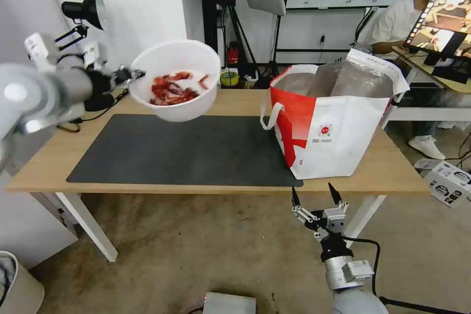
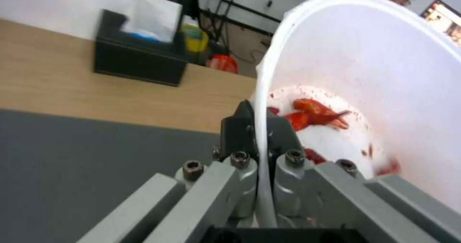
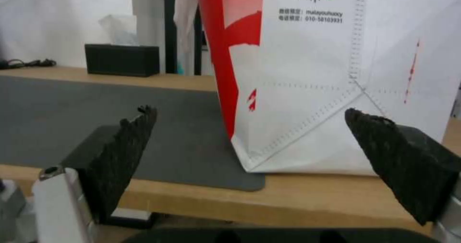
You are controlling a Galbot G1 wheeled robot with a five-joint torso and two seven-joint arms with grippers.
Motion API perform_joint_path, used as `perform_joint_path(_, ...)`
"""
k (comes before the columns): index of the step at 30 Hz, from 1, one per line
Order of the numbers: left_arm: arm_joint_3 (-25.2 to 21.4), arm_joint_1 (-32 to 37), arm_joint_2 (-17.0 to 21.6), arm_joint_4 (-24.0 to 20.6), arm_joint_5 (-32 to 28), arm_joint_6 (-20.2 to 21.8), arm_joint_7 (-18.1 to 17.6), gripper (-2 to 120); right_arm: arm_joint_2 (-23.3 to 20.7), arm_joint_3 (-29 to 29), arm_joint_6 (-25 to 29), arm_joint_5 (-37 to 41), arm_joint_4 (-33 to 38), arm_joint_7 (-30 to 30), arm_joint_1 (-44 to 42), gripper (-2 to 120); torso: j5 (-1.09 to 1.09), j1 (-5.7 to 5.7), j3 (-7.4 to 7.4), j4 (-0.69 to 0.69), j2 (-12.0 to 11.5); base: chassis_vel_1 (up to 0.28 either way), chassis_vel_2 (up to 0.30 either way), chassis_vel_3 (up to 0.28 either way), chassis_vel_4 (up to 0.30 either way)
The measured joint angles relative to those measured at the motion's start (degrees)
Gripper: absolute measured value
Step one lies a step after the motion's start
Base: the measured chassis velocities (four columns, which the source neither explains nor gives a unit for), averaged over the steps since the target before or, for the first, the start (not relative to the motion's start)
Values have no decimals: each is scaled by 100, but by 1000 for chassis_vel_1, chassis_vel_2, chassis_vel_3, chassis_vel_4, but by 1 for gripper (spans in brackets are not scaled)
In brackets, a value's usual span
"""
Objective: Pick up the trash from the table and place it into the takeout bag.
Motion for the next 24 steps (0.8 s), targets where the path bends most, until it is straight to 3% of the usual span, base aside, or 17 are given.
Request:
perform_joint_path(3, 625, -801, -432, 348, -112, 7, -208, 0, 45, 43, 0, -40, 1, 0, -69, 97, 1, 1, 0, 0, 0, 0, 0, 0, 0)
perform_joint_path(7, 1077, -1454, -869, 712, -155, 19, -299, 0, 96, 95, 2, -58, 14, 0, -119, 97, 3, 1, -1, -1, 1, 0, 0, 0, 0)
perform_joint_path(15, 1306, -1765, -1152, 947, -175, 35, -331, 0, 127, 123, 3, -62, 16, 1, -132, 97, 2, 1, -1, 0, 0, 0, 0, 0, 0)
perform_joint_path(18, 1631, -2187, -1666, 1304, -224, 52, -434, 0, 165, 154, 3, -66, 17, 0, -139, 97, 3, 1, -1, -1, 0, 0, 0, 0, 0)
perform_joint_path(22, 1813, -2392, -1988, 1487, -236, 55, -497, 0, 169, 162, 3, -67, 17, 0, -137, 97, 3, 0, -1, 0, 1, 0, 0, 0, 0)
perform_joint_path(24, 2058, -2614, -2456, 1787, -222, 55, -525, 0, 176, 186, 5, -67, 20, 1, -150, 97, 3, 1, 0, 0, 0, 0, 0, 0, 0)
